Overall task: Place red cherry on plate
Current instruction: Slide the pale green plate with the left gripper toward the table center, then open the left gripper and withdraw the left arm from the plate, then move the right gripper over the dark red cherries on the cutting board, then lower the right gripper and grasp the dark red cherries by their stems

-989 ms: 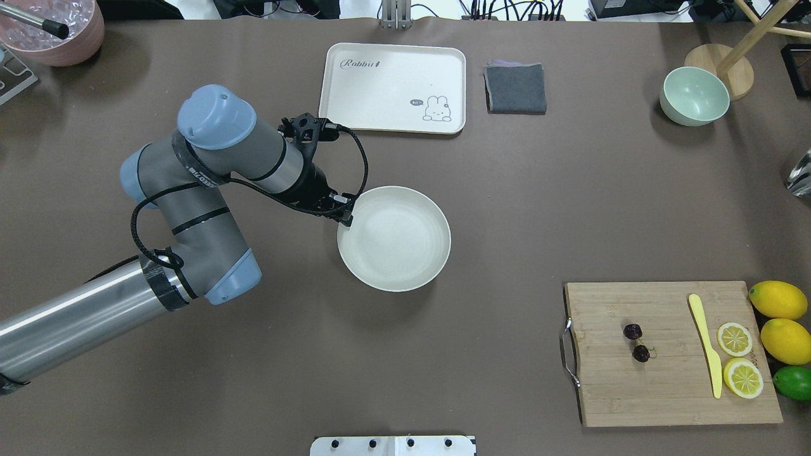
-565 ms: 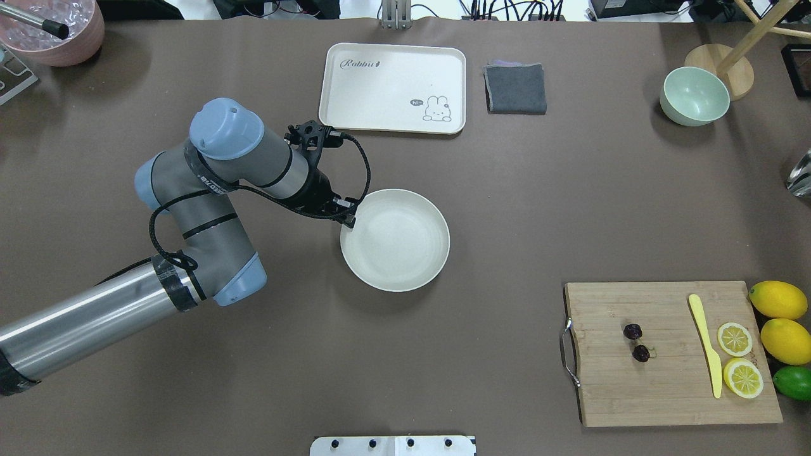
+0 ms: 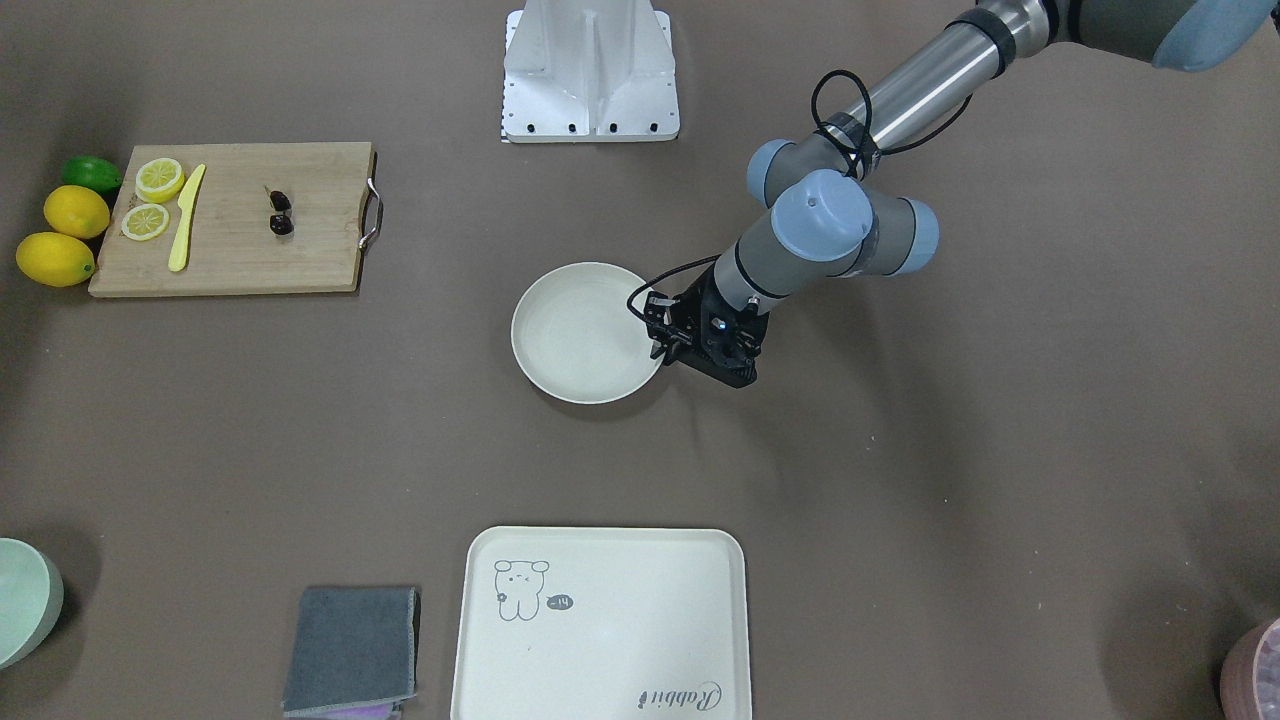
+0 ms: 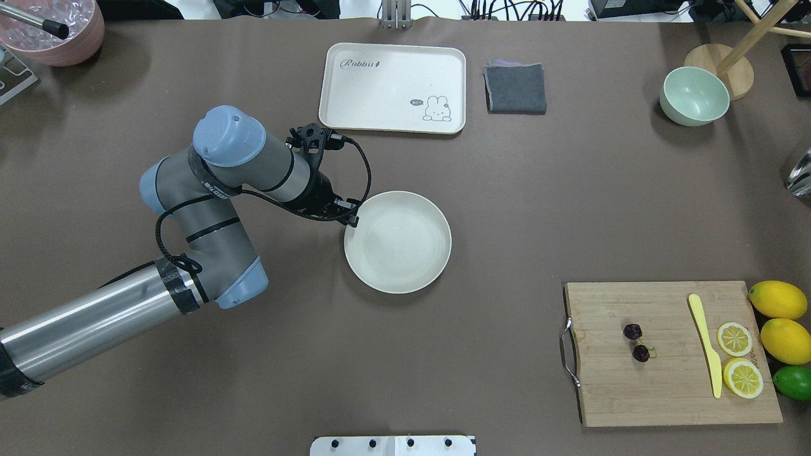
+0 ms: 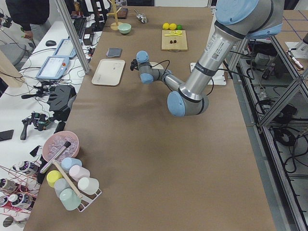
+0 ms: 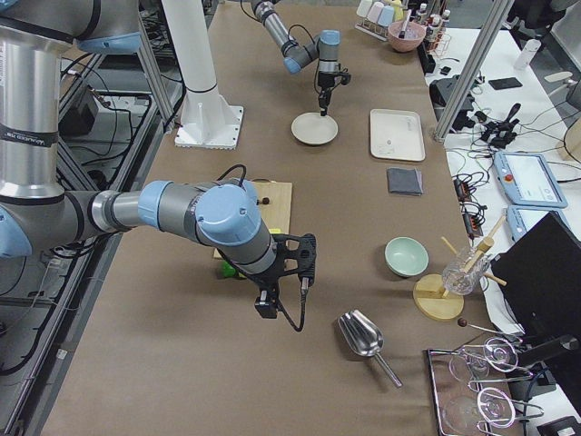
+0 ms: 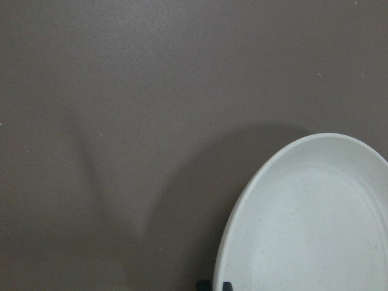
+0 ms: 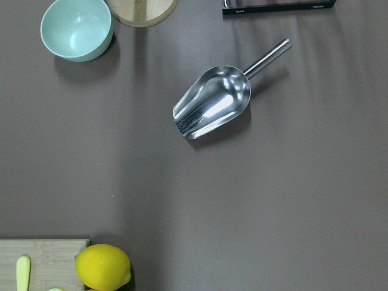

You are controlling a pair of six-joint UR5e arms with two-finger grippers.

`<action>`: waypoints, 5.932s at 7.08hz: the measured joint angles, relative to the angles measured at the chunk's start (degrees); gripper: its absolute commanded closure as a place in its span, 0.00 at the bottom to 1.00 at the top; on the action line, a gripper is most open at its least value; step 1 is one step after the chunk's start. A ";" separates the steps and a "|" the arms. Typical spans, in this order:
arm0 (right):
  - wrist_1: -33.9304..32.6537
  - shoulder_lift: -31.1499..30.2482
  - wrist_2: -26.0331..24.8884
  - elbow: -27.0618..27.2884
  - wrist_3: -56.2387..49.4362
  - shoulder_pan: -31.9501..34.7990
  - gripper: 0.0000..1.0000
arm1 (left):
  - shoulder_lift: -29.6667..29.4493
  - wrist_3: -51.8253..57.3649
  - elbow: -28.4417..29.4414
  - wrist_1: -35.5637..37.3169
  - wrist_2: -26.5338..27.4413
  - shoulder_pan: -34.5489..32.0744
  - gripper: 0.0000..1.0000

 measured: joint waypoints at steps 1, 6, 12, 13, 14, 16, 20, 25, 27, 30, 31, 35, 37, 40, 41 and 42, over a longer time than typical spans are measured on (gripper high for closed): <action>-0.02 -0.26 0.14 0.20 0.04 0.09 0.00 | 0.09 0.00 -0.15 -0.16 0.18 -0.26 0.02; -1.42 -0.02 0.38 1.75 1.76 -0.10 0.00 | 10.23 9.79 -4.91 0.05 -21.58 -20.82 0.02; -1.84 2.88 0.00 6.02 7.55 -9.65 0.00 | 31.60 41.66 -5.66 2.16 -36.10 -45.73 0.02; -1.72 4.55 -0.28 6.45 9.32 -13.75 0.01 | 33.61 44.10 -6.05 2.21 -37.45 -47.18 0.02; -1.62 5.76 -0.69 7.56 11.84 -17.56 0.00 | 35.21 45.45 -6.85 2.23 -38.32 -48.07 0.02; -1.38 7.95 -4.09 14.08 27.15 -29.56 0.00 | 36.95 46.04 -8.38 2.28 -38.83 -48.69 0.02; 3.33 11.13 -16.90 22.17 55.95 -56.37 0.01 | 37.21 45.68 -8.76 2.66 -38.42 -48.63 0.02; 37.78 -5.08 -36.01 16.34 80.29 -80.56 0.01 | 37.18 45.30 -9.17 2.67 -38.33 -48.78 0.02; 39.68 -5.55 -38.72 14.78 82.05 -83.29 0.01 | 37.26 45.27 -9.21 2.67 -38.26 -48.90 0.02; 40.02 -4.95 -40.26 13.07 83.21 -85.28 0.01 | 38.01 45.27 -9.30 2.60 -38.23 -48.99 0.02; 40.16 -4.44 -40.65 12.33 83.71 -85.73 0.01 | 38.16 45.26 -9.30 2.59 -38.23 -49.01 0.02; 40.31 -4.17 -43.66 11.79 88.61 -89.97 0.10 | 38.39 45.29 -9.22 2.58 -38.23 -49.07 0.02; 40.40 -4.18 -46.36 11.73 91.34 -93.40 0.40 | 38.33 45.27 -9.08 2.60 -38.15 -49.10 0.02; 40.67 -4.21 -48.58 11.06 93.53 -95.91 0.85 | 38.40 45.26 -8.91 2.67 -37.50 -49.10 0.02; 40.74 -4.21 -49.15 10.73 93.93 -96.53 1.00 | 38.42 45.27 -8.92 2.67 -37.44 -49.10 0.02; 40.77 -4.21 -49.69 10.55 94.11 -97.01 1.00 | 38.43 45.24 -8.90 2.67 -37.39 -49.09 0.02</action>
